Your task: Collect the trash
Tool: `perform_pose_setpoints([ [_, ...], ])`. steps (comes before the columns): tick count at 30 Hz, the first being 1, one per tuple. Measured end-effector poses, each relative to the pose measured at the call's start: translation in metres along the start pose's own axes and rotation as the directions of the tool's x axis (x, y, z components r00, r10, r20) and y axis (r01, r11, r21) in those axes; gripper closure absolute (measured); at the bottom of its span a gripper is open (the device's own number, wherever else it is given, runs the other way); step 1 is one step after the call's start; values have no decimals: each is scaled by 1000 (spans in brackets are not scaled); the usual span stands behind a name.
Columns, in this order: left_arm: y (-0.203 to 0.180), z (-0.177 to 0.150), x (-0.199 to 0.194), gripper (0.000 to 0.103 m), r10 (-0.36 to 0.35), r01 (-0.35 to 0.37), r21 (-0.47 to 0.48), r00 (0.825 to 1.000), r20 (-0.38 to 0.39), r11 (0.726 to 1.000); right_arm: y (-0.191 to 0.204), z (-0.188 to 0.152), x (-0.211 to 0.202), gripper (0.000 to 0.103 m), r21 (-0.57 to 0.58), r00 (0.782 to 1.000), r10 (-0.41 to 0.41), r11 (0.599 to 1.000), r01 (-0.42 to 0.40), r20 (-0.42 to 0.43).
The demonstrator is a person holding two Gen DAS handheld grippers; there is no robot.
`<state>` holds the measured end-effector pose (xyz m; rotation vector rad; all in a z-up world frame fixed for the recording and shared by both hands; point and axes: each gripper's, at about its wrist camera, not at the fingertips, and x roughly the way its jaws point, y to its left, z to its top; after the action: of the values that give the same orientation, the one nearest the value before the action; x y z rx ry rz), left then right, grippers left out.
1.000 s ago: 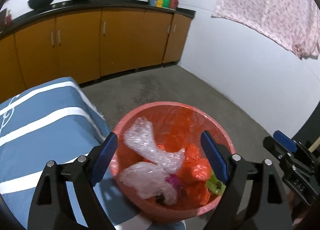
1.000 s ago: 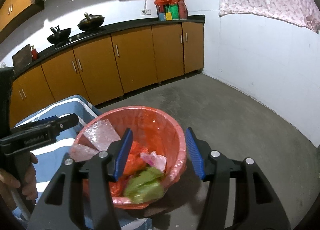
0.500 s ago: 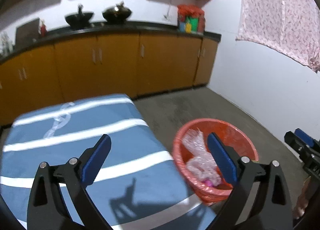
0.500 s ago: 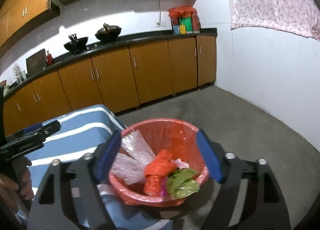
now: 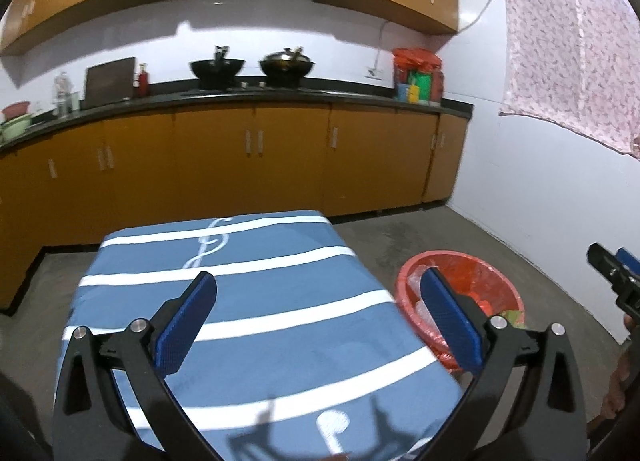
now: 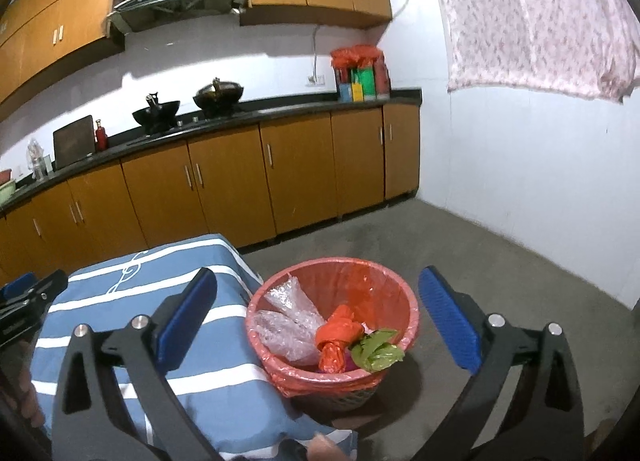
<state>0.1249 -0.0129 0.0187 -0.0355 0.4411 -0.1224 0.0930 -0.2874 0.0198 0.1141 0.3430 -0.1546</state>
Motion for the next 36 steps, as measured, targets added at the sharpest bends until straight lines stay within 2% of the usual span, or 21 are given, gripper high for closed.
perform_pose_setpoints([
  [6,11,-18,-33,2,69,-70,12,996,60,998,18,-14,-37,4,-62,997,-40,997,44,71],
  [16,16,-48,-66,2,140,-147,55,984,112,988,22,-46,-58,4,-70,998,-48,996,51,51],
  [22,18,-62,-73,2,162,-169,55,981,106,984,32,-60,-68,4,-114,995,-69,990,78,77],
  [36,24,-78,-87,2,151,-156,33,981,118,987,45,-81,-79,4,-124,997,-43,991,52,72],
])
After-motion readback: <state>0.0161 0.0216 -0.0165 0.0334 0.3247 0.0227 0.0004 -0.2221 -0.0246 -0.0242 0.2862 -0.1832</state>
